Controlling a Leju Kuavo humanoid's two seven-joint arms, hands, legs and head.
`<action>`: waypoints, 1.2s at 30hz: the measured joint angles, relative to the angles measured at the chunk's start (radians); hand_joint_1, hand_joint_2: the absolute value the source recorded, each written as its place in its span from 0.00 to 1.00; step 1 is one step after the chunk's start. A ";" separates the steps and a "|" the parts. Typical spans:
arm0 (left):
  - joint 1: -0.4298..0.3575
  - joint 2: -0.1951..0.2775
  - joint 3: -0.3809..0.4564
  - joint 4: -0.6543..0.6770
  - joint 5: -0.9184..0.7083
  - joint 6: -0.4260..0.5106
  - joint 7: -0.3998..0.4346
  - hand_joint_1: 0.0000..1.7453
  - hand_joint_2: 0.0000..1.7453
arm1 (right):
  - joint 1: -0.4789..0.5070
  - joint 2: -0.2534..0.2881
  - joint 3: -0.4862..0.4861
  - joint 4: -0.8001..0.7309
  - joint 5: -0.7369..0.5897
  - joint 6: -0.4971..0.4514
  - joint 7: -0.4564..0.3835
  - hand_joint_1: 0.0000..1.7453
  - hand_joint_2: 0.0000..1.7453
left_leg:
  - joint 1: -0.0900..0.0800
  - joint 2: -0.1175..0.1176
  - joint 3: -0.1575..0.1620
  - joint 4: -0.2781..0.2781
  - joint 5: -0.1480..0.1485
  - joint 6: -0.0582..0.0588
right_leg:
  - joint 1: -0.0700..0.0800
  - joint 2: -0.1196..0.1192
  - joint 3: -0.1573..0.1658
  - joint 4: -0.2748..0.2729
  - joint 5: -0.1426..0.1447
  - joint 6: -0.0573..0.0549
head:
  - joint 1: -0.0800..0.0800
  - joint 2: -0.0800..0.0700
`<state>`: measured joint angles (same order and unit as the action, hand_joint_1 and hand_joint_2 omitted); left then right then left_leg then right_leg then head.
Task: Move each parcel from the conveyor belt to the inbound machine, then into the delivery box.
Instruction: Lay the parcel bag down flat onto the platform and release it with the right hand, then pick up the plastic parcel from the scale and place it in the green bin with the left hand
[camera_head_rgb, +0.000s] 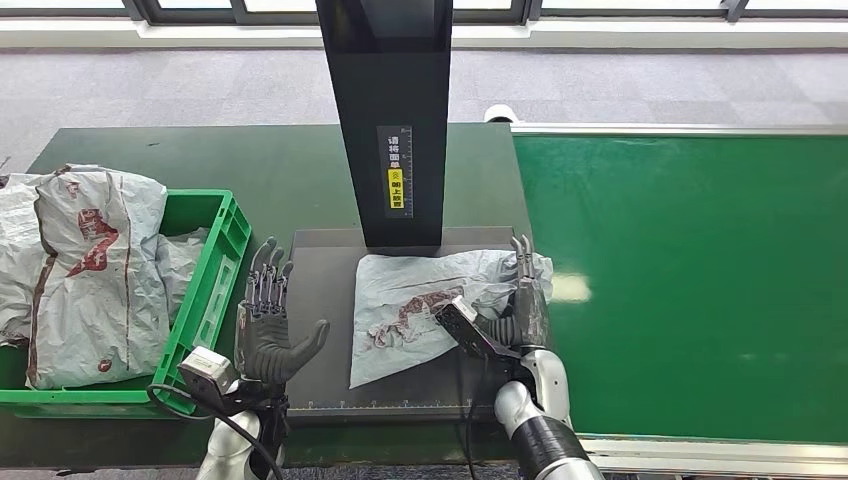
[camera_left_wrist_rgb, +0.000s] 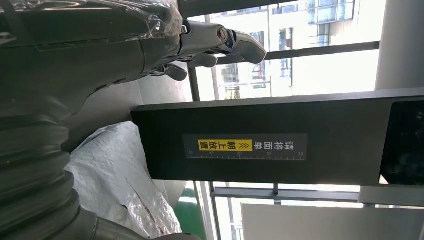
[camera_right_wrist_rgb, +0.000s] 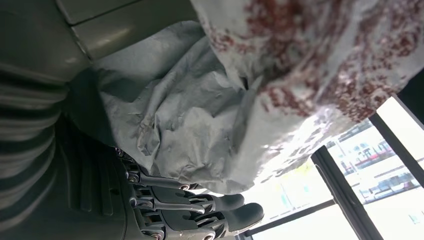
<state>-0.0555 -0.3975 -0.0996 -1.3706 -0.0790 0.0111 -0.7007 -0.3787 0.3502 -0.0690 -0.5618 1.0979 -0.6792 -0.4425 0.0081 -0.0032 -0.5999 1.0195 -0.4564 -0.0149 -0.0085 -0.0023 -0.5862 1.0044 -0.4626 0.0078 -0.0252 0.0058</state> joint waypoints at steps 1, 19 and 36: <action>0.000 0.000 0.000 0.001 0.000 0.000 0.000 0.00 1.00 | -0.001 0.000 0.000 0.001 0.000 0.000 0.000 0.00 1.00 | 0.000 0.000 0.000 0.000 0.000 0.000 | 0.000 0.000 0.000 0.000 0.000 0.000 | 0.000 0.000; -0.071 -0.002 -0.037 0.106 -0.232 0.140 0.036 0.00 1.00 | 0.113 -0.002 0.006 -0.208 -0.261 -0.015 -0.168 0.00 0.00 | 0.000 -0.010 -0.002 0.002 0.001 0.001 | 0.000 -0.010 0.000 -0.001 -0.002 0.002 | 0.000 0.000; -0.323 -0.002 -0.187 0.580 -0.592 0.367 0.194 0.00 1.00 | 0.218 -0.011 0.047 -0.652 -0.490 -0.024 -0.260 0.00 1.00 | -0.002 0.000 -0.002 0.002 0.001 0.002 | -0.002 0.000 -0.001 0.000 0.001 0.002 | 0.000 0.000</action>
<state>-0.3784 -0.3990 -0.2868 -0.7908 -0.6713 0.3785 -0.5071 -0.1604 0.3387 -0.0225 -1.2134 0.6076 -0.7031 -0.7030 0.0065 -0.0030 -0.6016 1.0211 -0.4558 -0.0126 -0.0101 -0.0025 -0.5873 1.0040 -0.4614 0.0100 -0.0252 0.0057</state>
